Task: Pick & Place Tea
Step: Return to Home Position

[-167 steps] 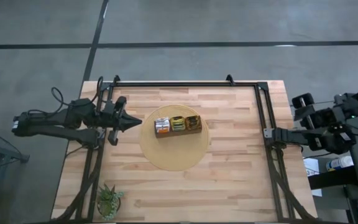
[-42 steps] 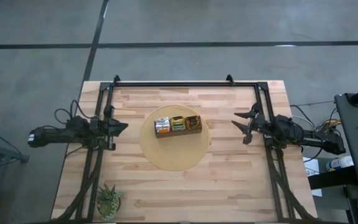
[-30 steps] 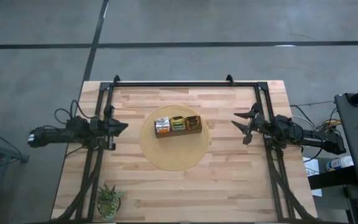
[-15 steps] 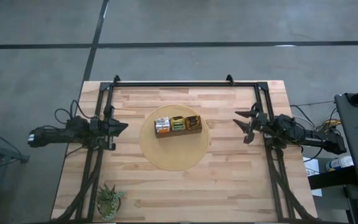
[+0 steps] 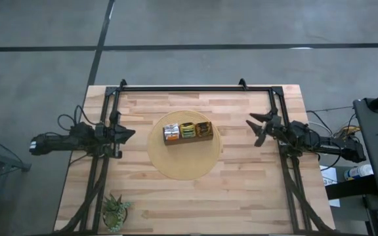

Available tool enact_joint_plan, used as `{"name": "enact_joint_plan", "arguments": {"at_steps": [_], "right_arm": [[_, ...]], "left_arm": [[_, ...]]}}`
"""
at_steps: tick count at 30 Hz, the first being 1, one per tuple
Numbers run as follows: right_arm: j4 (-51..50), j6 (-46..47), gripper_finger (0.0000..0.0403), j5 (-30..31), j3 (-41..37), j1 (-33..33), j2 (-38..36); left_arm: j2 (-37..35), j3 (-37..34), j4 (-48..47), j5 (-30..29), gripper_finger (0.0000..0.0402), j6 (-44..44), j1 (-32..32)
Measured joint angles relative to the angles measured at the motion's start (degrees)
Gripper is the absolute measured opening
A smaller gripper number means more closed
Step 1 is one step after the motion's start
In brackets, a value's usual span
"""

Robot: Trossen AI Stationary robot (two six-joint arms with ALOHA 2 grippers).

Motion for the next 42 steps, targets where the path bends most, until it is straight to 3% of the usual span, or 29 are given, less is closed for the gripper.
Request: {"name": "enact_joint_plan", "arguments": {"at_steps": [23,26,32,34,42], "right_arm": [[0.12,1.61,0.018,2.84,0.0,-0.02,1.12],[0.27,-1.29,0.018,-1.96,-0.05,-0.02,1.6],[3.99,-8.86,0.0176,-26.71,-0.04,-0.02,1.48],[4.58,-9.99,0.0177,-31.81,-0.04,-0.02,1.48],[3.62,-8.29,0.018,-24.04,-0.04,-0.02,1.52]], "left_arm": [[0.0,0.0,0.02,0.0,0.0,-0.01,0.0],[0.05,0.0,0.01,0.0,0.0,0.01,-0.01],[0.2,0.0,-0.02,0.0,0.0,0.01,0.0],[0.2,0.0,0.0,0.0,0.0,0.01,0.0],[0.2,0.0,0.0,0.0,0.0,0.01,0.0]]}}
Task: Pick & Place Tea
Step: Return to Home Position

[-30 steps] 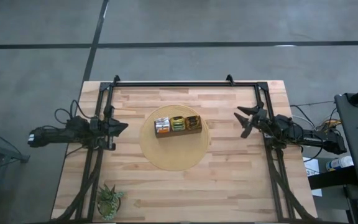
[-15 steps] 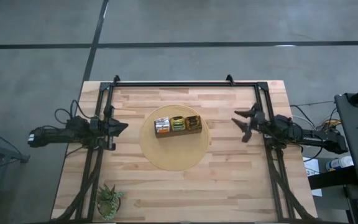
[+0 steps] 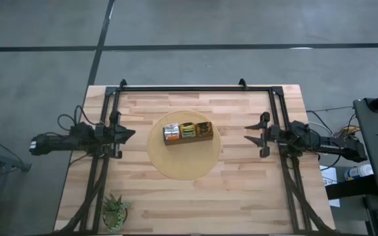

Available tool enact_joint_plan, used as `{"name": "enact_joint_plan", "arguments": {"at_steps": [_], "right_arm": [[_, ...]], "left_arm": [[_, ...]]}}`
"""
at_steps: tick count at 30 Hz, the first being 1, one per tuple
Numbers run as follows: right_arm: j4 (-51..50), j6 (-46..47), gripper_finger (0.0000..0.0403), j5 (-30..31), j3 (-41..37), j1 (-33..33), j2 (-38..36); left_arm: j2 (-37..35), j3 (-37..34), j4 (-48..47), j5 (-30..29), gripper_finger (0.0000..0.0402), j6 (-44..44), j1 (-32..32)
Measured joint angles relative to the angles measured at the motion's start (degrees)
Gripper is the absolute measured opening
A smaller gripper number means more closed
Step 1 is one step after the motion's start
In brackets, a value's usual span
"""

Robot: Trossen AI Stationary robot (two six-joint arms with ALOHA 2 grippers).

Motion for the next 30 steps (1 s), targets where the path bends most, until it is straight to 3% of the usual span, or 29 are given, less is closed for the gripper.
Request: {"name": "enact_joint_plan", "arguments": {"at_steps": [5,11,30], "right_arm": [[-1.66,-0.69,0.0179,-0.83,0.0,0.0,-0.02],[-1.82,-2.19,0.0176,-9.54,0.0,0.0,-0.05],[-2.23,-2.93,0.018,-9.04,0.0,0.0,0.0]], "left_arm": [[0.0,0.0,-0.02,0.0,0.0,-0.01,0.0],[0.0,0.0,-0.02,0.0,0.0,-0.01,0.0],[0.02,0.0,0.0,0.0,0.0,-0.02,0.0]]}}
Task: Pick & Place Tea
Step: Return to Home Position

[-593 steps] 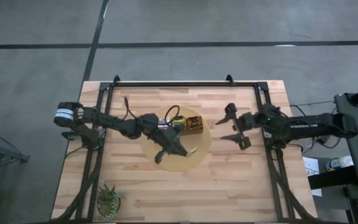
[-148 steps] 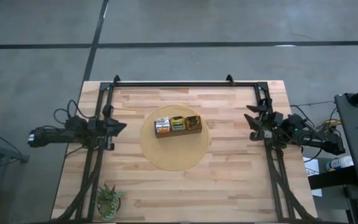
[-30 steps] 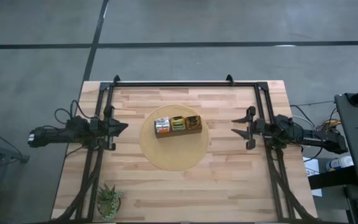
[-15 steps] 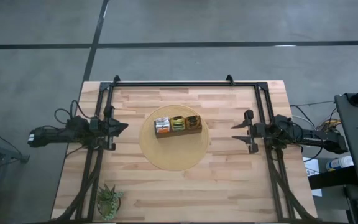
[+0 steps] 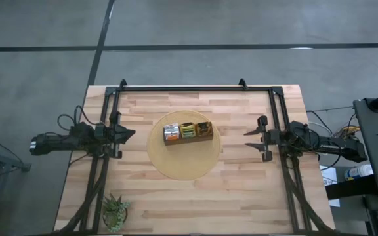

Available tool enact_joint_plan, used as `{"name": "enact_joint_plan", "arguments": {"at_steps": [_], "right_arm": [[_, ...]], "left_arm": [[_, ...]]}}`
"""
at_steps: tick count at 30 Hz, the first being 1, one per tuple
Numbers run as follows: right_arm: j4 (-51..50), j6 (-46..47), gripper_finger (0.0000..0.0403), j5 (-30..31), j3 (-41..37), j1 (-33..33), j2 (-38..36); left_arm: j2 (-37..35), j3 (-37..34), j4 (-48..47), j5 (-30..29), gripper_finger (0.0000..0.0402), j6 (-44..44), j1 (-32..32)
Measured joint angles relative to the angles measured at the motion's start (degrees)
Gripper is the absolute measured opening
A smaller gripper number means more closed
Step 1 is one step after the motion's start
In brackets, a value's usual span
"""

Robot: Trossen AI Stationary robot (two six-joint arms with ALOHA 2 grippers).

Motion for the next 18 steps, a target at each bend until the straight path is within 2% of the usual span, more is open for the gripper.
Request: {"name": "enact_joint_plan", "arguments": {"at_steps": [18], "right_arm": [[0.07,0.16,0.0179,0.02,0.0,0.0,0.0]], "left_arm": [[0.0,0.0,-0.02,0.0,0.0,0.02,0.0]]}}
